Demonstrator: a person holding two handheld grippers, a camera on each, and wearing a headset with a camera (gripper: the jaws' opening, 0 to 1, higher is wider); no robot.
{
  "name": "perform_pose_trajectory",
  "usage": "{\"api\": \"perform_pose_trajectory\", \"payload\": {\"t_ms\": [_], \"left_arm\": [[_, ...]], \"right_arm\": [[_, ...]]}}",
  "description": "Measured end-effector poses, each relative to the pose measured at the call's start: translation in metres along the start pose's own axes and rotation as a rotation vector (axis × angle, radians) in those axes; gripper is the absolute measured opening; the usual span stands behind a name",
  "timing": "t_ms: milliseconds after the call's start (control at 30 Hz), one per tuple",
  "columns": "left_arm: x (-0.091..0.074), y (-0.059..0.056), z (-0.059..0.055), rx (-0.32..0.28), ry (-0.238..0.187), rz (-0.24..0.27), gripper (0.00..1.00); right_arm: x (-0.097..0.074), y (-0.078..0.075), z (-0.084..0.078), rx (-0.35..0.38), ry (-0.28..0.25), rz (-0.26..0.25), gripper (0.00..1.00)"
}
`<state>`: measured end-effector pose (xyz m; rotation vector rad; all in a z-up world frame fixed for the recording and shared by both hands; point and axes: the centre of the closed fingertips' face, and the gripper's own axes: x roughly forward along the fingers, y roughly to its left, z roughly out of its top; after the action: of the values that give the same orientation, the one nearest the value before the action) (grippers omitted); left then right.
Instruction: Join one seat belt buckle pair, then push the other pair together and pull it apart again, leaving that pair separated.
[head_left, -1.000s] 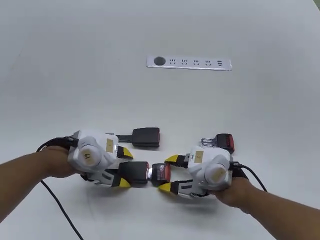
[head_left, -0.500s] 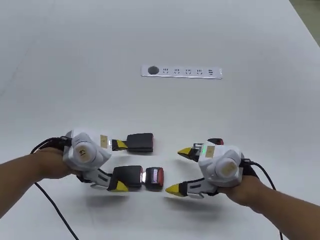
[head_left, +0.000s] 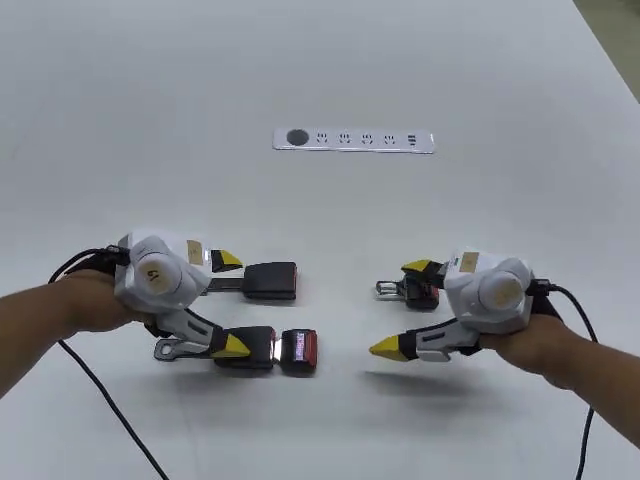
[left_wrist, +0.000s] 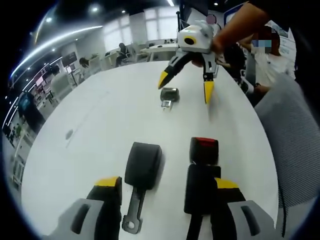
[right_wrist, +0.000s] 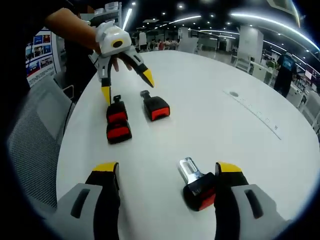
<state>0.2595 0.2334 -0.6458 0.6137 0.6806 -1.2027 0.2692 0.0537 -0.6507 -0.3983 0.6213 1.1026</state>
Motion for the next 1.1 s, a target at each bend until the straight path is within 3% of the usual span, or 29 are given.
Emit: {"api": "perform_pose_trajectory", "payload": {"t_ms": [167, 400, 567, 767, 833, 1100], "left_arm": [[0.002, 0.013, 0.002, 0.006, 0.002, 0.015, 0.75], [0.006, 0.022, 0.005, -0.001, 0.0, 0.018, 0.75], [0.014, 0.02, 0.004, 0.006, 0.011, -0.001, 0.75], [0.029, 0.027, -0.002, -0.017, 0.007, -0.021, 0.73], [0.029, 0.025, 0.002, -0.034, 0.001, -0.028, 0.73], [0.04, 0.026, -0.001, -0.04, 0.015, -0.057, 0.69]], "right_arm": [[-0.005, -0.024, -0.004, 0.027, -0.003, -0.018, 0.84], [-0.008, -0.033, -0.01, 0.028, 0.013, -0.013, 0.86], [-0.007, -0.032, -0.015, 0.033, 0.033, 0.002, 0.86], [-0.003, -0.037, -0.026, 0.038, 0.055, 0.022, 0.85], [-0.003, -0.036, -0.028, 0.046, 0.063, 0.033, 0.83], [-0.001, -0.036, -0.038, 0.039, 0.089, 0.065, 0.77]]}}
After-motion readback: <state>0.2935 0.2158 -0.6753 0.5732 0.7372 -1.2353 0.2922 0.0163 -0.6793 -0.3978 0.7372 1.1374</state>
